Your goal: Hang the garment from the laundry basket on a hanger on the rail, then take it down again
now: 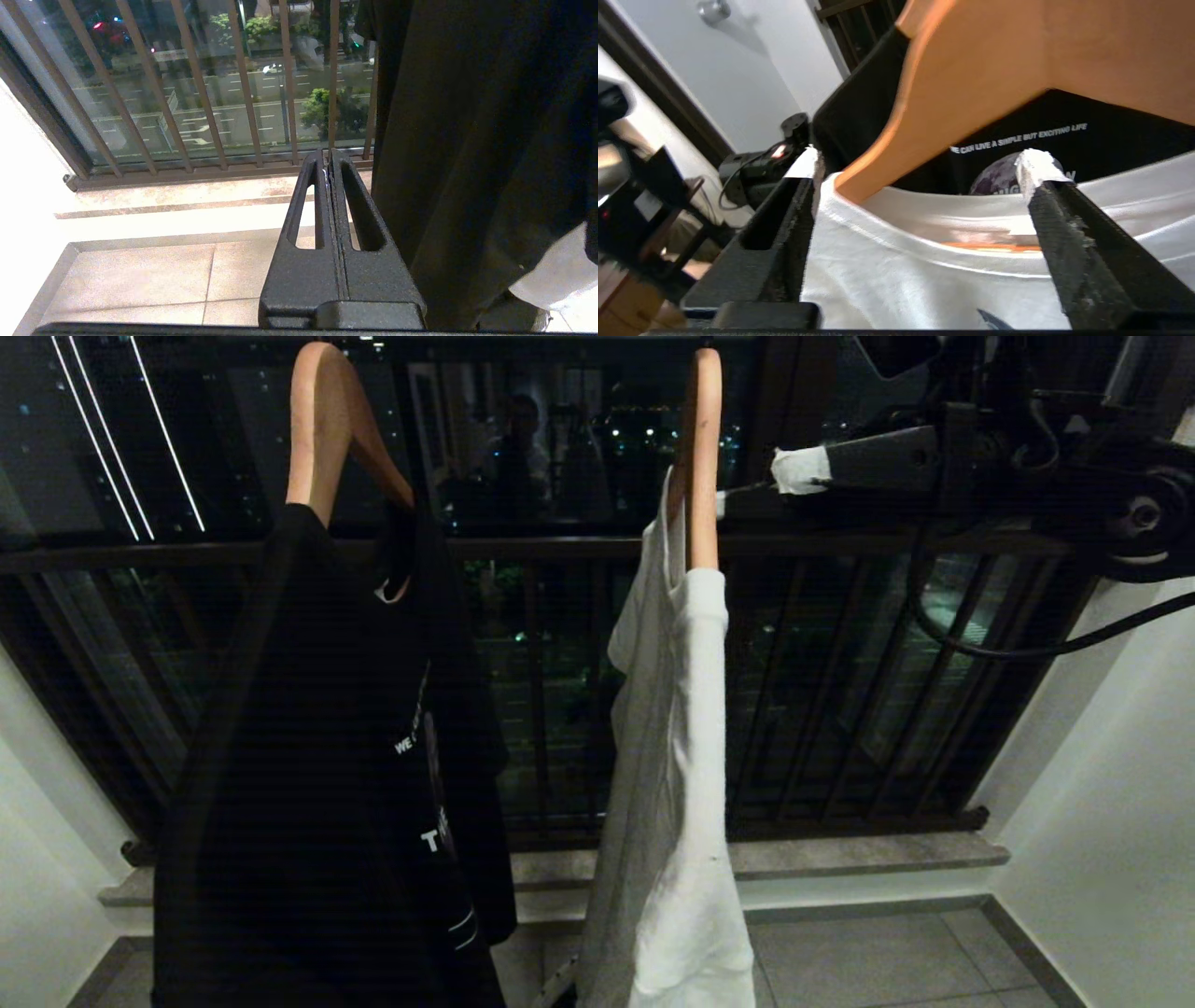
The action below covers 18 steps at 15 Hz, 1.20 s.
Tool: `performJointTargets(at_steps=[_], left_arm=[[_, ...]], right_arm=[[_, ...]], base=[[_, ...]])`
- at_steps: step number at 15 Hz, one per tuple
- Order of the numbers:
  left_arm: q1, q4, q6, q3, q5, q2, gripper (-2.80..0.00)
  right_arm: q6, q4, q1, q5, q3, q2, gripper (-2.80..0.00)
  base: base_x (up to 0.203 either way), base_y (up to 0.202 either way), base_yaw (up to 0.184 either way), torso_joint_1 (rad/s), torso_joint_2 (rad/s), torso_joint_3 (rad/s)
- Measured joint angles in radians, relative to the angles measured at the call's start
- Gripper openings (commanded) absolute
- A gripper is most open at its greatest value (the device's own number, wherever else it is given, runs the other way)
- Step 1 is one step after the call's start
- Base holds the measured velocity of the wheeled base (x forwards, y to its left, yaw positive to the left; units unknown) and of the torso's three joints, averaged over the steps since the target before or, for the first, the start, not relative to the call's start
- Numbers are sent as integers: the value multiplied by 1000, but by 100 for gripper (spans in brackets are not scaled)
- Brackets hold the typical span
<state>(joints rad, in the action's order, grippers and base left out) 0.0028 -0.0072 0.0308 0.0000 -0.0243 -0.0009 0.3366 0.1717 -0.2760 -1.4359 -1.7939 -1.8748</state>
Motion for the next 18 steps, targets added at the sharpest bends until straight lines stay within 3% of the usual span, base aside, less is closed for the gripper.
performJointTargets(at_steps=[8, 18], left_arm=[[0, 0, 0, 0, 0, 0, -280], [0, 0, 0, 0, -1, 0, -280]], right_arm=[[5, -14, -92, 123, -46, -51, 0], [8, -26, -182, 335, -52, -36, 0]], base=[[0, 0, 0, 0, 0, 0], [0, 0, 0, 0, 0, 0]])
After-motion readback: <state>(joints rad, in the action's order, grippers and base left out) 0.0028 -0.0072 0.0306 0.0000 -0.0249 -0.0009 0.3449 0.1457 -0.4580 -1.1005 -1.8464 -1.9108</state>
